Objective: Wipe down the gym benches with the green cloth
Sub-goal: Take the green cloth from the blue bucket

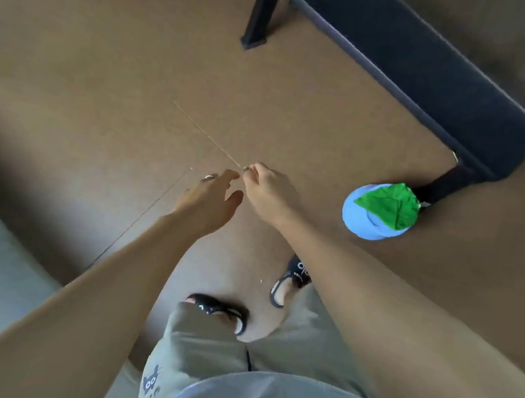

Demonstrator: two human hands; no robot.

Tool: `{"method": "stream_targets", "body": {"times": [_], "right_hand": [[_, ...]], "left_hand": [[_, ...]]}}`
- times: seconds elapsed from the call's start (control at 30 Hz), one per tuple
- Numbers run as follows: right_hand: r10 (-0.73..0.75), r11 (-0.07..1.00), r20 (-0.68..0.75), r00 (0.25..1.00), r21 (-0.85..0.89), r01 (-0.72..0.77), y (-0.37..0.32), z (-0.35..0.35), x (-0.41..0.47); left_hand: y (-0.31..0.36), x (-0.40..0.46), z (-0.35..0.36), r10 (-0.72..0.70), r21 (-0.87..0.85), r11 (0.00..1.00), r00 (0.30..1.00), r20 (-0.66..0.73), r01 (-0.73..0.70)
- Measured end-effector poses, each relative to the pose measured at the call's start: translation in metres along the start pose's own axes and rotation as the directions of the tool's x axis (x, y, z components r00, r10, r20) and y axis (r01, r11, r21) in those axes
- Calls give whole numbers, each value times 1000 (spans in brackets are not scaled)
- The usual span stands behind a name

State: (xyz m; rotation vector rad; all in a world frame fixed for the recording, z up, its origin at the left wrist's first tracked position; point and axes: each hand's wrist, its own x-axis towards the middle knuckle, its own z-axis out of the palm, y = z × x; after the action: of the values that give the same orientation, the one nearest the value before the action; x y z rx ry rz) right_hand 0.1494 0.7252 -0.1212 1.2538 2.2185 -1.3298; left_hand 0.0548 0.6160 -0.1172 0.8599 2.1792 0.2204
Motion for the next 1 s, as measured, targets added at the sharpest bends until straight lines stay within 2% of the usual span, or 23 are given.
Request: {"method": "stream_targets", "body": {"times": [0.1, 0.27, 0.4, 0.53, 0.6, 0.73, 0.8, 1.0], "right_hand": [[94, 994, -127, 987, 74, -85, 68, -66, 19], [293, 948, -157, 943, 173, -266, 171, -151, 38], [413, 894, -174, 894, 267, -360, 240, -176, 62], [556, 797, -207, 805, 408, -445, 305, -186, 94], [604, 754, -205, 770, 458, -470, 340, -186, 113], [682, 674, -151, 716, 511, -534, 418, -169, 153], [700, 645, -124, 703, 534, -547, 463, -152, 179], [713, 636, -111, 692, 517, -573, 606, -83, 265]], "left_hand": [[83, 46, 26, 107, 38, 993, 992, 62, -109], [188, 114, 77, 199, 107, 968, 955, 220, -226], [244, 162, 116, 256, 147, 936, 904, 341, -321], [289, 218, 158, 272, 212, 886, 832, 484, -413], [302, 249, 185, 283, 265, 841, 801, 528, -472], [310, 309, 244, 258, 258, 854, 799, 543, -451], [307, 346, 284, 264, 293, 821, 780, 567, -490], [282, 459, 429, 341, 357, 710, 740, 579, -607]]}}
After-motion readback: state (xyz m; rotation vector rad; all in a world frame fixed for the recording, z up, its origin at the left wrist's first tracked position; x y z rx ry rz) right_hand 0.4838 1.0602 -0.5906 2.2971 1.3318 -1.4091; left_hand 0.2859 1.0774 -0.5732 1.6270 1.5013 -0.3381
